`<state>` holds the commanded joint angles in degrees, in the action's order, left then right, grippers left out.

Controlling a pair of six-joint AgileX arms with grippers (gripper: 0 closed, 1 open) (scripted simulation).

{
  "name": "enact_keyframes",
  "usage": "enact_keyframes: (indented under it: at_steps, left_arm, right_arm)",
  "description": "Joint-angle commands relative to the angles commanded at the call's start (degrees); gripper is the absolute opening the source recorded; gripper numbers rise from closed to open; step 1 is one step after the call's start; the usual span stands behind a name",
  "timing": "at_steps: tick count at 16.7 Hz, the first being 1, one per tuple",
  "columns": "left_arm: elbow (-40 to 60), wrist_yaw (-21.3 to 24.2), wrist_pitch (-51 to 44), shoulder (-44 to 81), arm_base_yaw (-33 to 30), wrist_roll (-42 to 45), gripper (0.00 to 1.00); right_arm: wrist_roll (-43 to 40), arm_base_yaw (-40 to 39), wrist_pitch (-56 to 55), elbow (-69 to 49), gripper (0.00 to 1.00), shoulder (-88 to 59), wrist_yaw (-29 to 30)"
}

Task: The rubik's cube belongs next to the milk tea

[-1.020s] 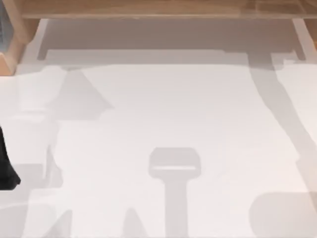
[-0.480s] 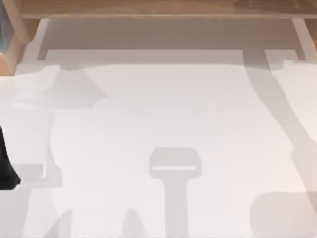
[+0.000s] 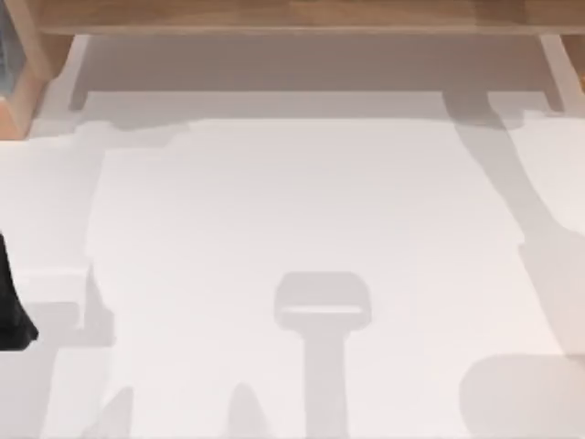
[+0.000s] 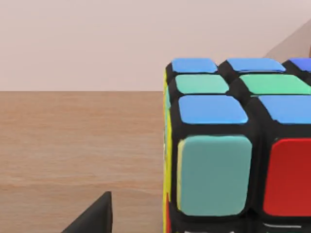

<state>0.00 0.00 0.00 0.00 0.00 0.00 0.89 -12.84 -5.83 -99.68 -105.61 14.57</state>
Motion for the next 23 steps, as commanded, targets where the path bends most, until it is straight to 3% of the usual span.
enact_keyframes:
  at_steps: [5, 18, 23]
  left_arm:
    - [0.0, 0.0, 0.0, 0.0, 0.0, 0.0, 1.0]
    - [0.0, 0.0, 0.0, 0.0, 0.0, 0.0, 1.0]
    - [0.0, 0.0, 0.0, 0.0, 0.0, 0.0, 1.0]
  right_arm:
    - [-0.01, 0.26, 0.27, -1.57, 1.0, -1.41, -0.24]
    - [-0.01, 0.26, 0.27, -1.57, 0.02, -1.41, -0.24]
    - [-0.01, 0.26, 0.27, -1.57, 0.0, -1.41, -0.24]
